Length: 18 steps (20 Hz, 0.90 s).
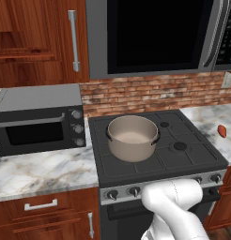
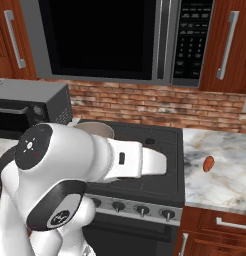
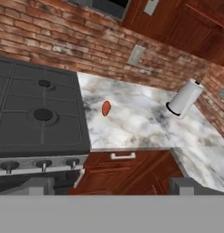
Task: Turn on the burner for the pot on the stove. Wait thirty seconds for the pot to heat up. Then add the sweet potato to the pot.
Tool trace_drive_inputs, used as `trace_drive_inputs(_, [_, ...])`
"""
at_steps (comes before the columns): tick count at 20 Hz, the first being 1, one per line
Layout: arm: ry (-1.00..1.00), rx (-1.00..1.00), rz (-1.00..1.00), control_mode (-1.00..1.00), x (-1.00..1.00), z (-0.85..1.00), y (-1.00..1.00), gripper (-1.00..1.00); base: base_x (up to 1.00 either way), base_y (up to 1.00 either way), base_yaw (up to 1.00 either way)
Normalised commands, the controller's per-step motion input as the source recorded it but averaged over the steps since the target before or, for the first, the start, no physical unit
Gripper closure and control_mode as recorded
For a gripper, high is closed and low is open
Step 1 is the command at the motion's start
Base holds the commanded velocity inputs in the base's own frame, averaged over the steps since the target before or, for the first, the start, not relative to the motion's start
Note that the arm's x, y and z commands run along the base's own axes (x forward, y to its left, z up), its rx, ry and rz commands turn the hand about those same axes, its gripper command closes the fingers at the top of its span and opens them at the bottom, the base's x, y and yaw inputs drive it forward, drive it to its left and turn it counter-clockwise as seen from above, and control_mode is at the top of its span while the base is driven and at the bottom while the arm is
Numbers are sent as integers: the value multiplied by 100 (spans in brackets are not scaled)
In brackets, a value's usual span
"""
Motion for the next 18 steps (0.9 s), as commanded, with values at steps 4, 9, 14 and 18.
trace_drive_inputs(4, [-5, 22, 1, -100, 0, -23, -48, -100, 0, 0, 0])
trace_drive_inputs(9, [-16, 11, 8, -100, 4, -5, -42, -100, 0, 0, 0])
trace_drive_inputs(14, [-17, 9, 14, -100, 9, 0, -44, -100, 0, 0, 0])
trace_drive_inputs(18, [-10, 10, 9, -100, 8, 0, -43, -100, 0, 0, 0])
